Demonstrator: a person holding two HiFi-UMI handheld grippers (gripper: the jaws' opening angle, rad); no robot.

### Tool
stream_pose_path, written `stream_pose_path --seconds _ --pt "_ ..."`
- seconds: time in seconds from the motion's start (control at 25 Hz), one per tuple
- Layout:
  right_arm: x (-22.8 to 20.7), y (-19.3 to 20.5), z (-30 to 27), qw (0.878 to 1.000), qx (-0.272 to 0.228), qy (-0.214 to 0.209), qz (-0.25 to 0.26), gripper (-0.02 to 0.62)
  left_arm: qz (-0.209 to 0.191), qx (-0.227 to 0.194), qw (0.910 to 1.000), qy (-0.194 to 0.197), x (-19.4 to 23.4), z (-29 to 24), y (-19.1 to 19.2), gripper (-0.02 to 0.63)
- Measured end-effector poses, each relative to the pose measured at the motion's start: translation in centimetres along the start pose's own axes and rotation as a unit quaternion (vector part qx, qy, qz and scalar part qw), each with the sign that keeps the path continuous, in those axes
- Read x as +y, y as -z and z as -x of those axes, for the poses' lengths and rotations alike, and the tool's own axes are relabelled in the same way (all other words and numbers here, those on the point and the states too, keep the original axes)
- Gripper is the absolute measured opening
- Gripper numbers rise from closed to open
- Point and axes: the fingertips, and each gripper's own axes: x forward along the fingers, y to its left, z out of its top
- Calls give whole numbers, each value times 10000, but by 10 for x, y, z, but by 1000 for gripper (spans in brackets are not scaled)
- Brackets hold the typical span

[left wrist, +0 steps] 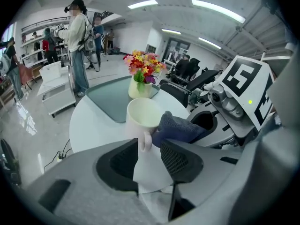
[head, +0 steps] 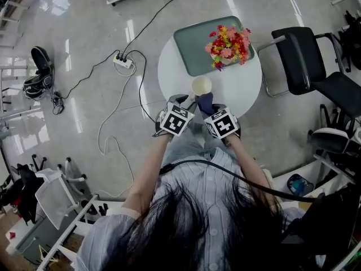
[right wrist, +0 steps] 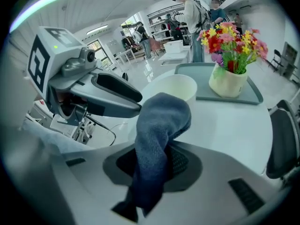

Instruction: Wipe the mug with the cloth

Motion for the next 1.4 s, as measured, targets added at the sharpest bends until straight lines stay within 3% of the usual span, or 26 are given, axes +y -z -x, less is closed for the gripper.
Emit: stream_pose_path --seconds 0.4,0.96,1.12,1.32,1.4 --pt "-7 0 3 10000 -27 -9 -68 101 -364 112 9991 -195 11 0 2 130" --pt "-23 0 5 9999 -25 98 -132 101 -1327 549 9896 78 24 5 12 104" --pt "-23 -1 6 9999 -13 115 -111 101 -1806 837 9798 177 34 10 22 104" --pt "-25 -1 6 9999 -2 128 -96 101 -2651 1342 9546 192 49 8 33 104" --pt "-27 -2 7 9998 7 138 -106 101 -2732 1355 9520 255 52 9 30 104"
